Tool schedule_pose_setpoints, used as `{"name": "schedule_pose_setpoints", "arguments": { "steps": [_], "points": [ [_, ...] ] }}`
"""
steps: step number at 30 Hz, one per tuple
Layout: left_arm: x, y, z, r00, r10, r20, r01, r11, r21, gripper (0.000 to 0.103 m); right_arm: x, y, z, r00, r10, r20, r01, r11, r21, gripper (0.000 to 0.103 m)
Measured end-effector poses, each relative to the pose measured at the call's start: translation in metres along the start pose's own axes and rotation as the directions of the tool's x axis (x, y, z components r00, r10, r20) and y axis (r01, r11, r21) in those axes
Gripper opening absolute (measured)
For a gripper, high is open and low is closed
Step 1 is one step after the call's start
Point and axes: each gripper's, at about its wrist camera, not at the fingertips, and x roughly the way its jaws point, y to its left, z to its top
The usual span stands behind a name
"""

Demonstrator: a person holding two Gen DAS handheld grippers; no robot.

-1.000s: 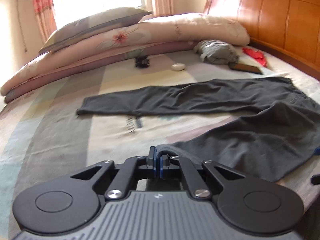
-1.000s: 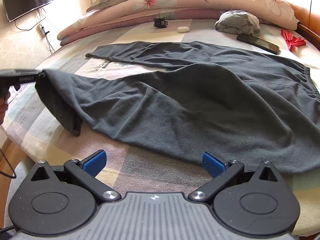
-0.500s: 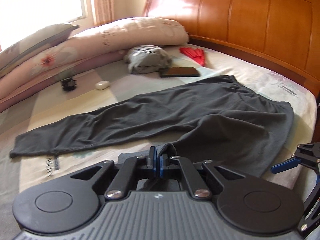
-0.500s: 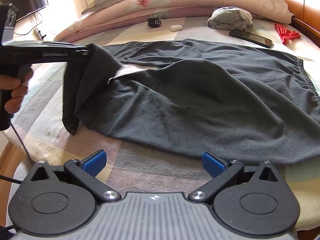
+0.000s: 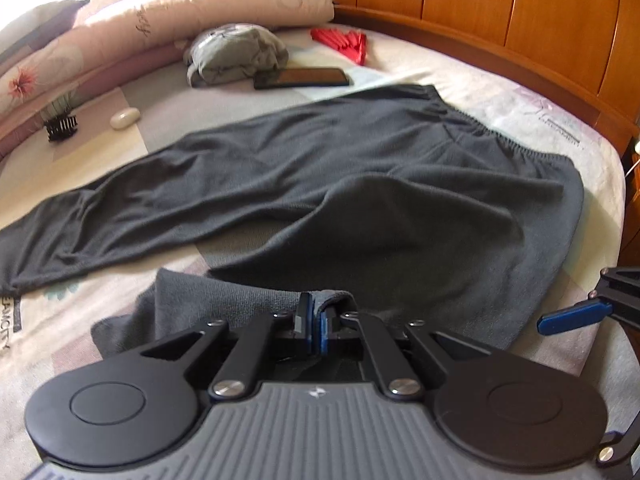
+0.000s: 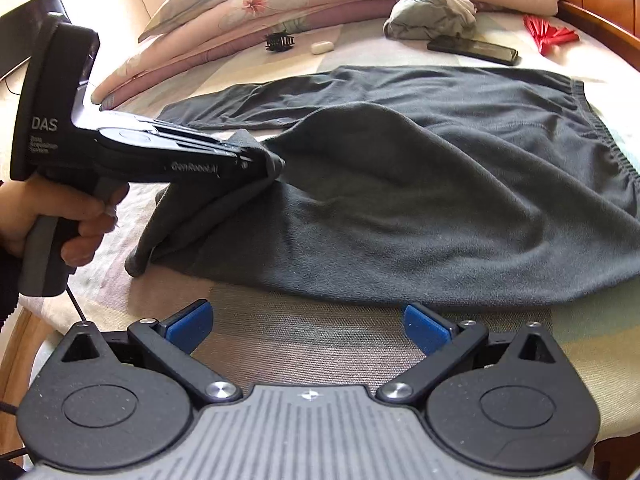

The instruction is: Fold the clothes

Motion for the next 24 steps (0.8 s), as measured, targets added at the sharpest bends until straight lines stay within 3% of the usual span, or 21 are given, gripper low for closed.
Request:
{"name": "schedule_pose_setpoints", "arguments": {
  "steps": [9, 13, 19, 24],
  "points": [
    [-0.028, 0.006, -0.01, 0.999, -0.012, -0.033, 0.013, 1.0, 0.006, 0.025, 0.003, 0.0, 0.002, 1.0, 0.007, 0.001, -0.007, 1.0, 0.004, 0.103],
    [-0.048, 0.014, -0.02, 0.999, -0.006, -0.032, 0.005, 1.0, -0.006, 0.028, -0.001, 0.005, 0.001, 1.0, 0.008, 0.009, -0.008, 1.0, -0.004, 0.103],
    [-0.08, 0.038, -0.052, 1.0, 0.002, -0.019, -0.004, 0.991, -0.131, 0.036, -0.006, 0.013, 0.001, 1.0, 0.016, 0.016, -0.015, 1.0, -0.022, 0.103],
    [-0.095, 0.064, -0.088, 1.0, -0.002, -0.02, -0.004, 0.957, -0.289, 0.037, -0.005, 0.022, 0.001, 1.0, 0.025, 0.009, -0.025, 0.999, -0.036, 0.103]
  ]
}}
